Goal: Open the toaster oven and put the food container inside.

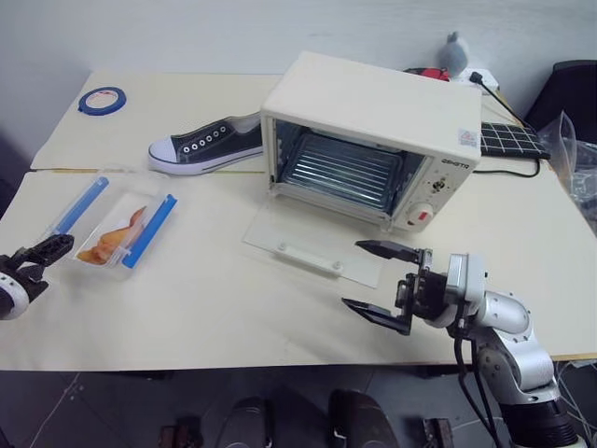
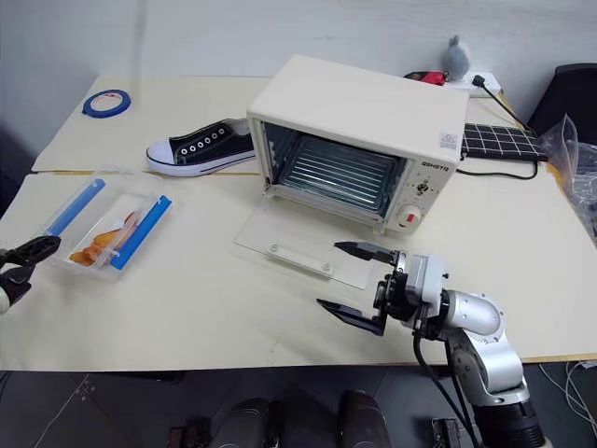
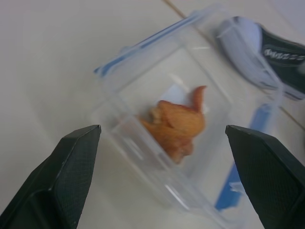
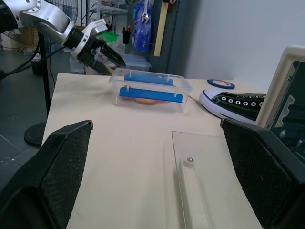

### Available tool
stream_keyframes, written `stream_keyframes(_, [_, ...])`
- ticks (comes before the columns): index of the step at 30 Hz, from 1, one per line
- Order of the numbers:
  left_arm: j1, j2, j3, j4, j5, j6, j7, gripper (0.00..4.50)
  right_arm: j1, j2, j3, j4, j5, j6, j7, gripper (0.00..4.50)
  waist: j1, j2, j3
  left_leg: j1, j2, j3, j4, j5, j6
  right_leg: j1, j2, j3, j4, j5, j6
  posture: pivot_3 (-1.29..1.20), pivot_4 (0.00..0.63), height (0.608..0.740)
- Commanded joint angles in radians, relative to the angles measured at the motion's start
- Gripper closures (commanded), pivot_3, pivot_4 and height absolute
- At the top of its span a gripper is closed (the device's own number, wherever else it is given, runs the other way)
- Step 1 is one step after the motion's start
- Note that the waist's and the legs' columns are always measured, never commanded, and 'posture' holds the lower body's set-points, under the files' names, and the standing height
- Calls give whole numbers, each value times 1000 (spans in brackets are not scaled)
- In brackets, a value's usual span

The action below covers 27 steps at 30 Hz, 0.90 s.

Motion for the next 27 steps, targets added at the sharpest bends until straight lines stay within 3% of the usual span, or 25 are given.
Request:
stream_keyframes(1, [-71, 11, -31, 47, -4, 13, 66, 55, 14, -10, -22, -41, 15, -8, 4, 0, 1, 0, 0, 0, 0, 1, 0, 0, 0, 0, 0, 0, 0, 0, 0, 0, 150, 740])
stream_keyframes(6, [-133, 36, -93, 117, 72, 53, 46, 55, 44, -15, -32, -64, 9, -11, -7, 0, 3, -1, 0, -1, 0, 3, 1, 0, 0, -3, 0, 0, 2, 0, 0, 0, 150, 740])
stream_keyframes(11, [-166, 54, -104, 157, 158, 68, 7, 1152, 92, -36, -62, -82, 14, -19, -6, 0, 1, -1, -1, -2, 0, 6, 0, 0, -1, -6, 0, 1, 3, 0, 0, 0, 150, 740])
stream_keyframes(19, [-200, 86, -107, 189, 308, 74, -79, 3633, 120, -44, -79, -88, 1, -28, -14, 0, 1, -1, -1, -1, 1, 14, 0, 0, -1, -12, 0, 7, 8, 0, 0, 0, 150, 740])
stream_keyframes(22, [-227, 115, -114, 203, 358, 70, -146, 4365, 125, -48, -85, -87, -1, -30, -16, 0, 1, -1, -1, -1, 1, 15, 0, -1, -1, -13, 1, 8, 9, 0, 0, 0, 150, 740])
stream_keyframes(27, [-281, 233, -191, 195, 464, 61, -364, 4450, 139, -74, -118, -89, -2, -23, -11, 0, 3, -5, -1, -2, 1, 17, 0, -1, -1, -15, 1, 9, 9, 0, 0, 0, 150, 740])
